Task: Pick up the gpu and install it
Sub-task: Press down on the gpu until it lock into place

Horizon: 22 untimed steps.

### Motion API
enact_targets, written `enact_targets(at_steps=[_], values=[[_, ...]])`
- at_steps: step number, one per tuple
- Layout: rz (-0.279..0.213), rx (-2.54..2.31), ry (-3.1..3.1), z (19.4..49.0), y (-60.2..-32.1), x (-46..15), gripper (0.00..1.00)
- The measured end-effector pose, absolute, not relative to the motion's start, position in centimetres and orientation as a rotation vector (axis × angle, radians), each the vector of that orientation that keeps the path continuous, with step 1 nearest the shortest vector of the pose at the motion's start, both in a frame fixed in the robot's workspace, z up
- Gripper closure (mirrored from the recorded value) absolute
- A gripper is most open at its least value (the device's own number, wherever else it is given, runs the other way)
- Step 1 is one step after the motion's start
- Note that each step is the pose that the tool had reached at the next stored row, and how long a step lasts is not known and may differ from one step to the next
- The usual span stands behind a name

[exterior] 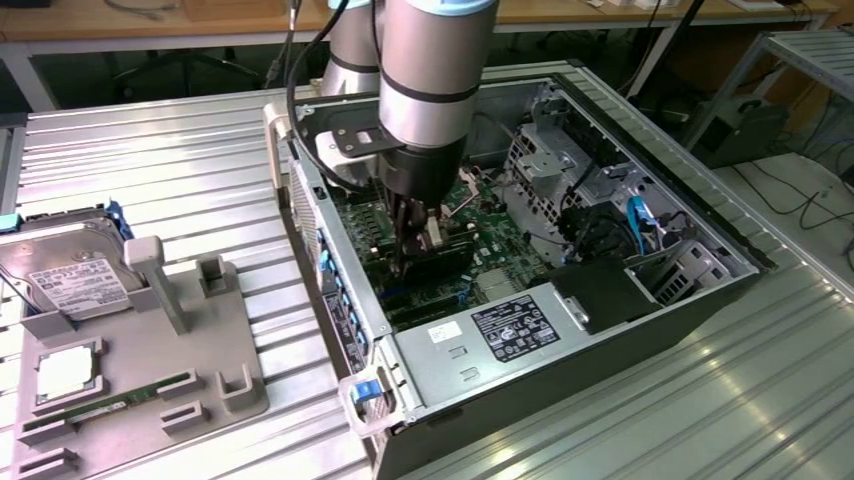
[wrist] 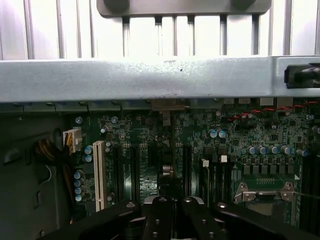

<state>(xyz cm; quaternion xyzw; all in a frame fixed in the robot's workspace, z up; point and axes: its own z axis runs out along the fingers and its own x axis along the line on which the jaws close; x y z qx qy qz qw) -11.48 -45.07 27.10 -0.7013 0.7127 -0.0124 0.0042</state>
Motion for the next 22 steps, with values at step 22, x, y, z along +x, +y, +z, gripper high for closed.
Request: enact_targets(at_steps=[22], values=[[-0.062,-2.186,2.222,31.3,-45.0,-11.6,0.89]])
